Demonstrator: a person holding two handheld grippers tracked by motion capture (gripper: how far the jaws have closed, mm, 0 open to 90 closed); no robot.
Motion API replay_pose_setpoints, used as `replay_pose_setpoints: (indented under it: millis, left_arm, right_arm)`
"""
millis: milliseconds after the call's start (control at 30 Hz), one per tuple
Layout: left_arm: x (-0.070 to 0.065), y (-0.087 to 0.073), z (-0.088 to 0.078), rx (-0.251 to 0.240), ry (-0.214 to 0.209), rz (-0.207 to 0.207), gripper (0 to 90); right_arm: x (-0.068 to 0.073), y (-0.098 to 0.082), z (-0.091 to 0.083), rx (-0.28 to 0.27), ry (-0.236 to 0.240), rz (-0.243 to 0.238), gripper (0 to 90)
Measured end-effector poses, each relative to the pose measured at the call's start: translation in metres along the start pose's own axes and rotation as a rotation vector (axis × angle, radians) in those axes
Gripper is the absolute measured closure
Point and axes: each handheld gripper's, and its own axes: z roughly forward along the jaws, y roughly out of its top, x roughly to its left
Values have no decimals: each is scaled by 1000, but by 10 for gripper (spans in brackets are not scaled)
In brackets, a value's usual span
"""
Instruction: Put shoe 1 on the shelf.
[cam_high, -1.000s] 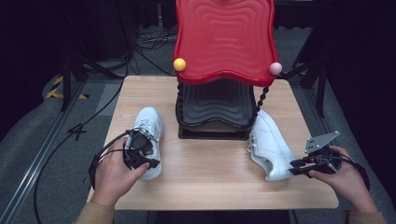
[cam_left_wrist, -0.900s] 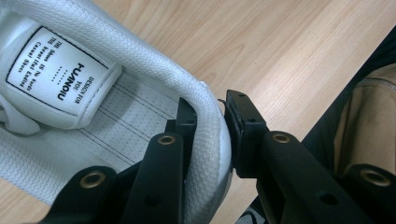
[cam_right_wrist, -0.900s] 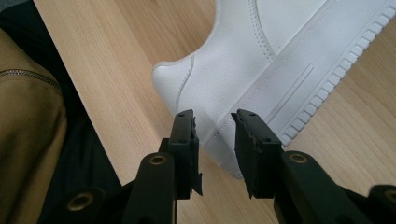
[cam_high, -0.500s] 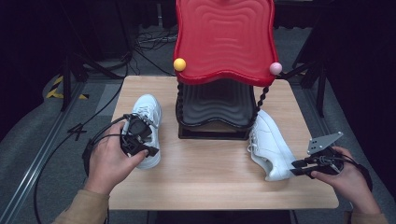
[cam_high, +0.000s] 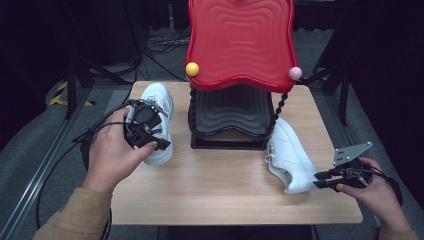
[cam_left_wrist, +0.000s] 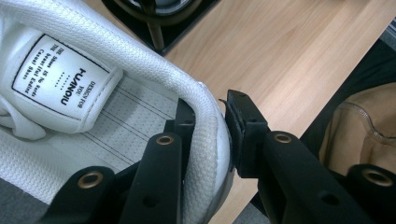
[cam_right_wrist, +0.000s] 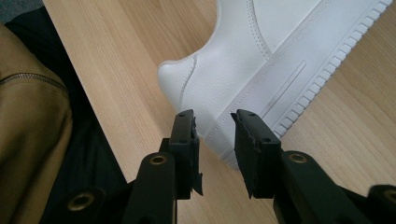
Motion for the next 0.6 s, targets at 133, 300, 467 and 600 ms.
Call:
replay_pose_setpoints:
  millis: [133,300,467,600]
  left_arm:
    - [-3,12,-14,-6,26,21,756]
    - [-8,25,-30,-29,40,34,756]
    - [-12,39,-49,-49,73,43,755]
    - [-16,47,-60,-46,107,68,754]
  right_arm:
    - [-1,-1,-1,-4,1,3,686]
    - [-2,-3,-1,-4,7,8,687]
    - [-2,-5,-3,-14,8,5,687]
    - [-3,-7,-6,-21,5,10,687]
